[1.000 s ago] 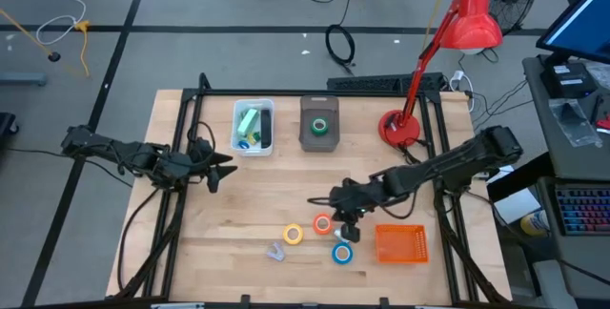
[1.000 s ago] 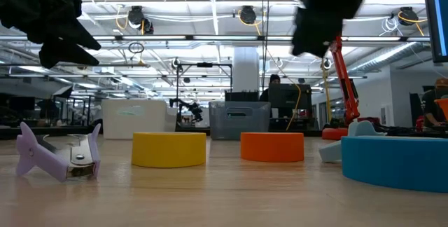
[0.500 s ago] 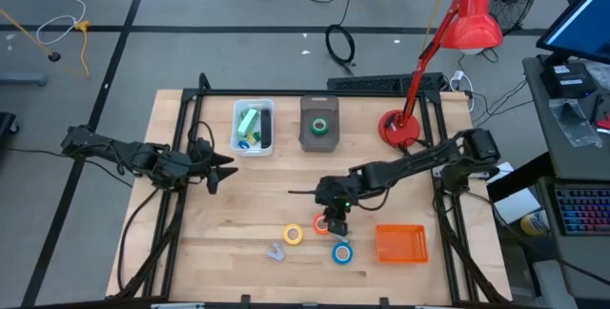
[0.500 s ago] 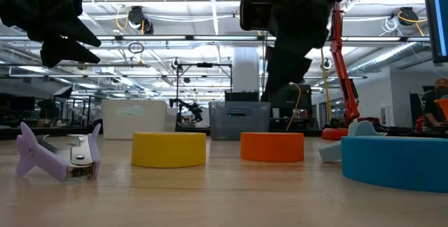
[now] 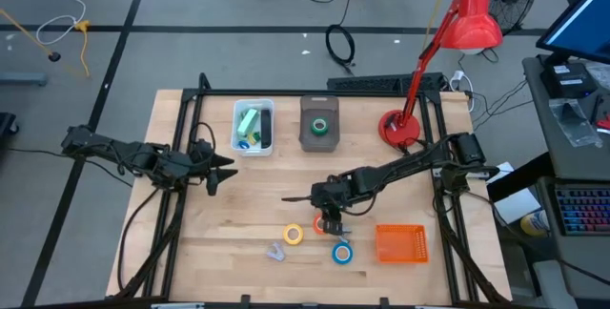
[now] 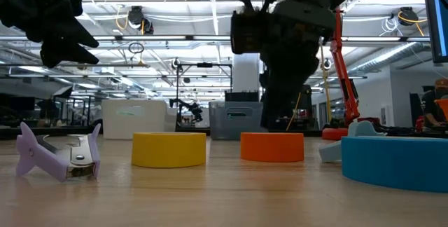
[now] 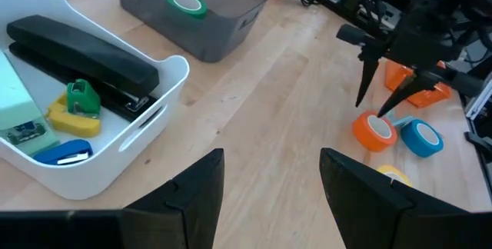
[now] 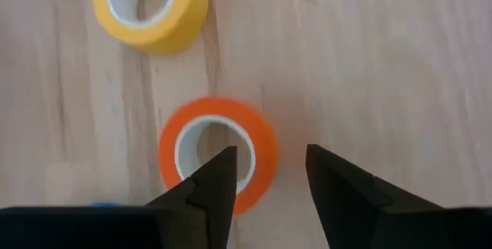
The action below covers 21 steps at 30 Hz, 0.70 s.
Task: Pick and place Stapler, Stapler remover, tape
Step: Put the orange tape into the black bin
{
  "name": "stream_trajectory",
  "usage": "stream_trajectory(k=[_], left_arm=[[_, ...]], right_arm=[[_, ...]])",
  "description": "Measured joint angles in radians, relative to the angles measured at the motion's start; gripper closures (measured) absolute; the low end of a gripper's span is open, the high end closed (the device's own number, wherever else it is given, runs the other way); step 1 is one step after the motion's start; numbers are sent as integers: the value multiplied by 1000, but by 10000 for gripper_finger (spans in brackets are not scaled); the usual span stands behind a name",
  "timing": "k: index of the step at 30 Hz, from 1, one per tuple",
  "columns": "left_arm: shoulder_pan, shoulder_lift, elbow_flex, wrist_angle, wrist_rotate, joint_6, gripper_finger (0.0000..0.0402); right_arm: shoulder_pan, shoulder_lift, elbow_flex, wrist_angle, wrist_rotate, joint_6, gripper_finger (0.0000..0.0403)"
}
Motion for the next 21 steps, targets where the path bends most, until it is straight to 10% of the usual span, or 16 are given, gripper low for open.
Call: stream_trajectory(k=[21], left_arm=[[0, 0, 0, -8, 42, 19, 183]], right_arm=[[3, 77, -1, 10, -33, 53, 259]])
